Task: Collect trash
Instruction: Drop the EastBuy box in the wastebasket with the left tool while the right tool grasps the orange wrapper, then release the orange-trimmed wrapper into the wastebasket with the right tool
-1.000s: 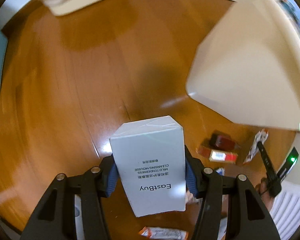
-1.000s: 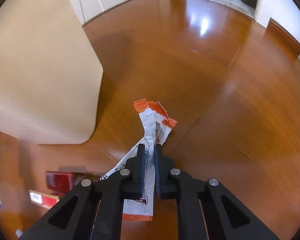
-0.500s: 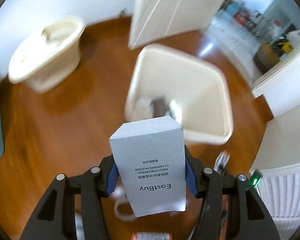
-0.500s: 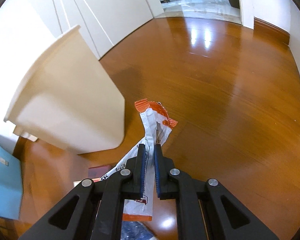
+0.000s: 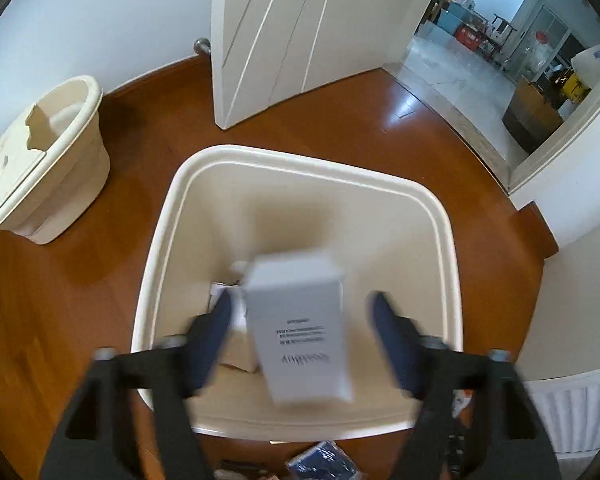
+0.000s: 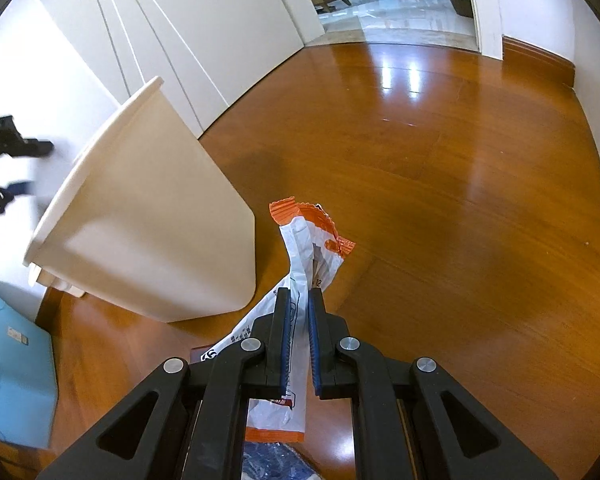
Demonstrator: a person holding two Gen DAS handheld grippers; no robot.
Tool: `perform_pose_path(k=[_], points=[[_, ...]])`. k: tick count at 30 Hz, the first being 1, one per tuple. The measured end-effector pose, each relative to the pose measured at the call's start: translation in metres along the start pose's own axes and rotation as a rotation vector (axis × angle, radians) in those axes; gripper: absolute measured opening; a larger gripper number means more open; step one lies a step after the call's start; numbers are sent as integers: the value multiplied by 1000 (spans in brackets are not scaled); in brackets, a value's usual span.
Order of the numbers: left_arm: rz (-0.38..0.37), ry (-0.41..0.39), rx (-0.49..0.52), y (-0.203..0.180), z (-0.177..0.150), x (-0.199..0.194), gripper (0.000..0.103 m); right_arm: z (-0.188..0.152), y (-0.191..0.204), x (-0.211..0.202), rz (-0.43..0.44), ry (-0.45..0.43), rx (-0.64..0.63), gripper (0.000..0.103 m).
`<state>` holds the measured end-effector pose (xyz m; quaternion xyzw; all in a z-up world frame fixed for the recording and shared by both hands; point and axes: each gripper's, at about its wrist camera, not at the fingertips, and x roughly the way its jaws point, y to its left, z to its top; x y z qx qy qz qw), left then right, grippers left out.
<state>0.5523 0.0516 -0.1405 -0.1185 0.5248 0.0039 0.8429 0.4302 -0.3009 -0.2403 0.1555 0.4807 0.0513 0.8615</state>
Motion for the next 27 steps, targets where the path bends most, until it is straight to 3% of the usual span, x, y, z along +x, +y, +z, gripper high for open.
perform_pose_path(k=[6, 11, 14, 16, 21, 23, 25, 27], points=[[3, -41, 67, 10, -18, -25, 83, 10, 4, -10, 11, -39, -22, 8], [-18, 9, 165, 38, -70, -70, 83, 21, 23, -21, 7, -76, -82, 8], [29, 116, 265, 52, -119, -65, 89, 28, 37, -23, -13, -84, -123, 8], [53, 246, 297, 66, -154, -42, 89, 40, 46, -26, -22, -98, -143, 8], [128, 445, 278, 96, -207, 14, 89, 100, 92, -63, 16, -209, -222, 9], [167, 471, 291, 105, -219, 28, 91, 120, 118, -73, 53, -242, -259, 9], [199, 469, 316, 108, -228, 31, 103, 136, 151, -78, 108, -249, -305, 9], [227, 455, 335, 111, -228, 29, 103, 144, 187, -74, 149, -249, -360, 9]])
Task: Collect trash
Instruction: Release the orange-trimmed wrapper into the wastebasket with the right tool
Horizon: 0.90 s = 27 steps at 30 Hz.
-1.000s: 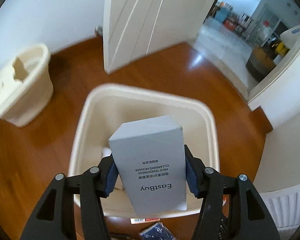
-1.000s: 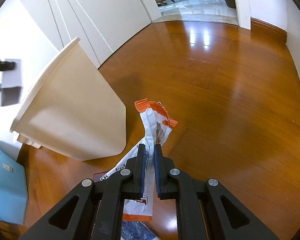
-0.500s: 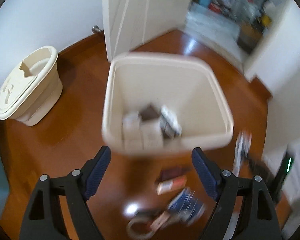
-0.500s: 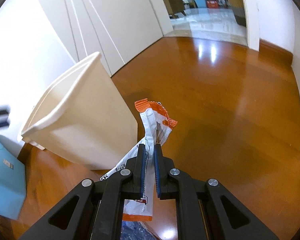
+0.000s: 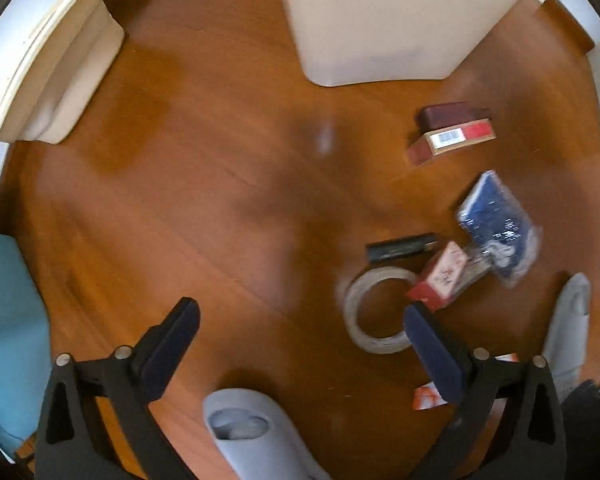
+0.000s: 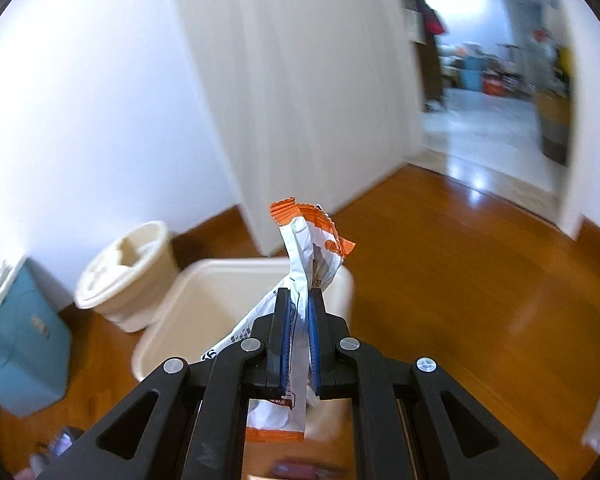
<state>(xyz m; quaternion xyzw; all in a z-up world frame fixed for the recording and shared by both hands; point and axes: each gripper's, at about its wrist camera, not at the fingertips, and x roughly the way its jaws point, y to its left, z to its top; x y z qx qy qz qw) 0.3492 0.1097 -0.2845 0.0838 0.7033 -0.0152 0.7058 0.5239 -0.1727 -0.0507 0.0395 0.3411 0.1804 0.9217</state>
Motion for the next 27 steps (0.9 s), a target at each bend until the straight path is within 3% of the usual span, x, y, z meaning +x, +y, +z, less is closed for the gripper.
perform_pose_path(k=[4, 9, 15, 20, 22, 23, 24, 26, 27], points=[[18, -28, -3, 2, -1, -6, 103, 16, 39, 32, 59, 28, -47, 9], [31, -52, 31, -1, -7, -10, 103, 6, 75, 81, 70, 131, -91, 9], [31, -40, 45, -1, -10, -4, 103, -21, 78, 135, 47, 276, -114, 10], [15, -18, 19, 3, -9, 0, 103, -34, 72, 147, 54, 316, -124, 10], [14, -24, 22, 2, -8, -1, 103, -36, 72, 149, 59, 324, -126, 15], [12, -26, 24, 1, -8, -1, 103, -37, 71, 148, 57, 324, -123, 29], [8, -27, 25, -1, -7, -2, 103, -36, 68, 146, 53, 320, -114, 58], [1, -26, 28, -4, -7, -2, 103, -34, 62, 139, 51, 279, -76, 91], [-2, -25, 31, -5, -7, -2, 103, -31, 58, 133, 51, 255, -61, 91]])
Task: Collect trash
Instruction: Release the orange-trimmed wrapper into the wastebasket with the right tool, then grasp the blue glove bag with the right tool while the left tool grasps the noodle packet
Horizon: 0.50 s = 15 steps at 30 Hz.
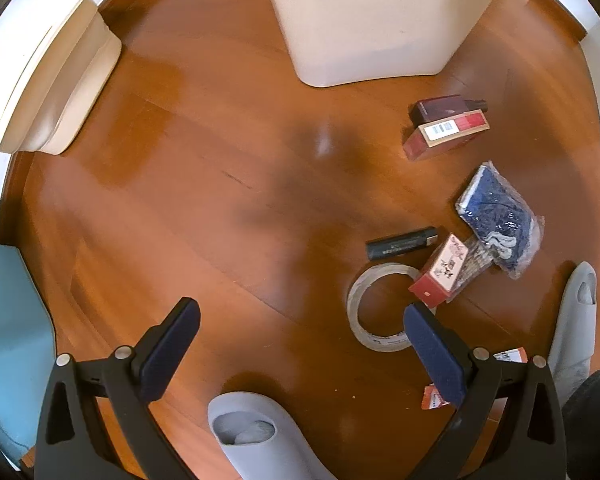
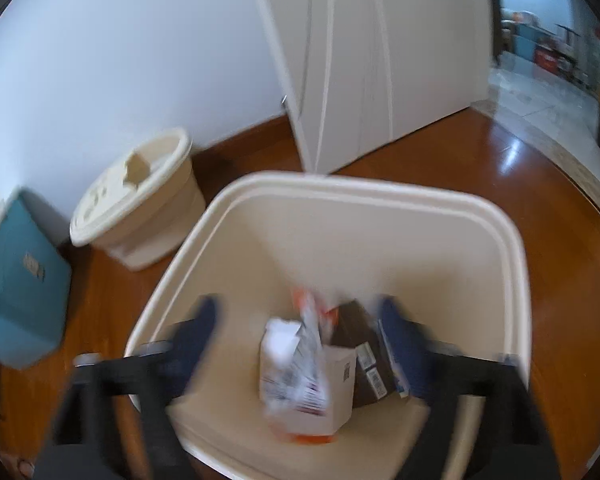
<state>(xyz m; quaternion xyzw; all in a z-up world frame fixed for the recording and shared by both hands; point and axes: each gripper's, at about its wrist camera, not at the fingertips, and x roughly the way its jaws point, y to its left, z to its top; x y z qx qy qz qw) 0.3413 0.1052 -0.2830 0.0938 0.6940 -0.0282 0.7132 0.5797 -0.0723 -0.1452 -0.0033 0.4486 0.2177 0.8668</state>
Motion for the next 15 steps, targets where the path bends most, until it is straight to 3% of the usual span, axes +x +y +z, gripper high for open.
perform_pose_path(k=[4, 6, 8, 10, 12, 15], points=[[-17, -5, 45, -9, -3, -1, 103, -11, -15, -45, 87, -107, 11, 91], [-20, -31, 123, -21, -11, -3, 103, -36, -21, -78, 141, -156, -47, 91], [1, -64, 225, -36, -23, -5, 103, -83, -23, -106, 165, -156, -181, 91], [17, -113, 388, -62, -45, -8, 103, -142, -22, -112, 172, -42, -342, 91], [12, -167, 580, -96, -72, -14, 103, -200, -28, -98, 183, 158, -424, 89], [-13, -177, 848, -156, -118, -9, 103, -262, -60, -80, 160, 324, -295, 89]])
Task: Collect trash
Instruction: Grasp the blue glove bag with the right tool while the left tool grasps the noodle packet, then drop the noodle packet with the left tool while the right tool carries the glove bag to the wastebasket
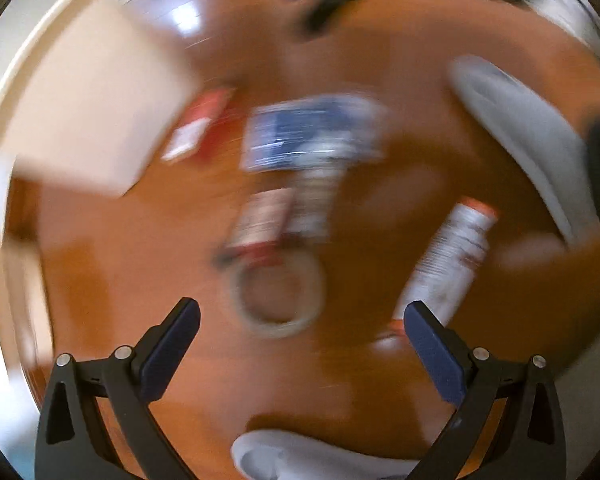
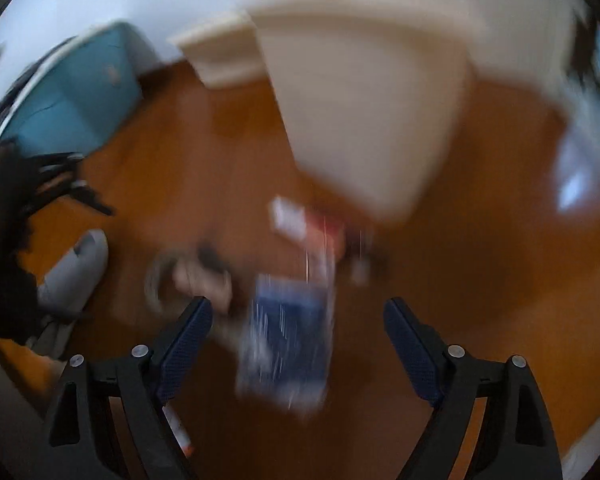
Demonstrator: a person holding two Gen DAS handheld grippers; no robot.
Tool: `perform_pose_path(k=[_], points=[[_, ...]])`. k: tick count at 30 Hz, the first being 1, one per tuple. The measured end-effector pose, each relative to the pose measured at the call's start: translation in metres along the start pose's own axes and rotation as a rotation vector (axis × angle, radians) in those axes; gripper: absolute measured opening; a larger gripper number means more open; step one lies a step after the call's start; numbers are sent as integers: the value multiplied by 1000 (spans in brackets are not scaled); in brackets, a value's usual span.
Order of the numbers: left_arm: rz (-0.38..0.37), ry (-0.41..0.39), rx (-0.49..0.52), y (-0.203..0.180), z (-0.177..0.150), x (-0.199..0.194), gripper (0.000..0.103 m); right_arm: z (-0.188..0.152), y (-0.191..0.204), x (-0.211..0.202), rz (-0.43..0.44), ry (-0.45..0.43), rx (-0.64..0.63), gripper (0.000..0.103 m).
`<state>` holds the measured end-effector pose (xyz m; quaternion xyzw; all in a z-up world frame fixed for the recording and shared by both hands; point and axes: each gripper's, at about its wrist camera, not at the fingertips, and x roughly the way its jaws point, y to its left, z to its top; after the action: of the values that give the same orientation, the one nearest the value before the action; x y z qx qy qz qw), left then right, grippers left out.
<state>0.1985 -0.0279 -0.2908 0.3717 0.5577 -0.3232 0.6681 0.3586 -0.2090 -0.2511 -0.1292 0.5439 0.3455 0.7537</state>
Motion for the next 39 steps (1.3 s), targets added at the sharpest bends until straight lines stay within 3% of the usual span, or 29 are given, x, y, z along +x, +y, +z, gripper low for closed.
perform_pose_path(k=[3, 6, 8, 15, 17, 19, 21, 24, 26, 32, 35, 37, 38, 39], points=[[-41, -8, 208, -66, 11, 15, 103, -33, -17, 17, 28, 45, 171, 89], [-12, 9, 353, -105, 15, 42, 103, -47, -20, 26, 9, 55, 218, 89], [-2, 25, 382, -113, 15, 56, 103, -51, -21, 25, 13, 47, 215, 89], [-77, 123, 354, -110, 13, 88, 103, -64, -37, 23, -8, 38, 265, 89], [-131, 132, 314, -106, 16, 90, 94, -67, -39, 24, -9, 39, 283, 89], [-137, 154, 294, -104, 20, 95, 48, -69, -35, 27, 2, 42, 263, 89], [-138, 158, 305, -106, 23, 96, 46, -68, -27, 33, 24, 58, 218, 89], [-147, 147, 285, -106, 27, 91, 19, -63, -16, 49, 60, 80, 180, 89], [-135, 127, 250, -103, 31, 84, 6, -57, -11, 63, 83, 96, 164, 89], [-132, 41, 163, -92, 44, 57, 5, -34, -7, 106, 73, 120, 169, 89], [-146, 30, 135, -87, 48, 50, 5, -29, -6, 131, 0, 172, 162, 90], [-154, 24, 119, -82, 49, 47, 6, -25, 0, 133, -27, 155, 124, 89], [-156, 21, 113, -77, 44, 45, 5, -23, 4, 134, -35, 157, 105, 83], [-157, 18, 104, -78, 42, 43, 5, -21, 6, 133, -35, 152, 98, 64]])
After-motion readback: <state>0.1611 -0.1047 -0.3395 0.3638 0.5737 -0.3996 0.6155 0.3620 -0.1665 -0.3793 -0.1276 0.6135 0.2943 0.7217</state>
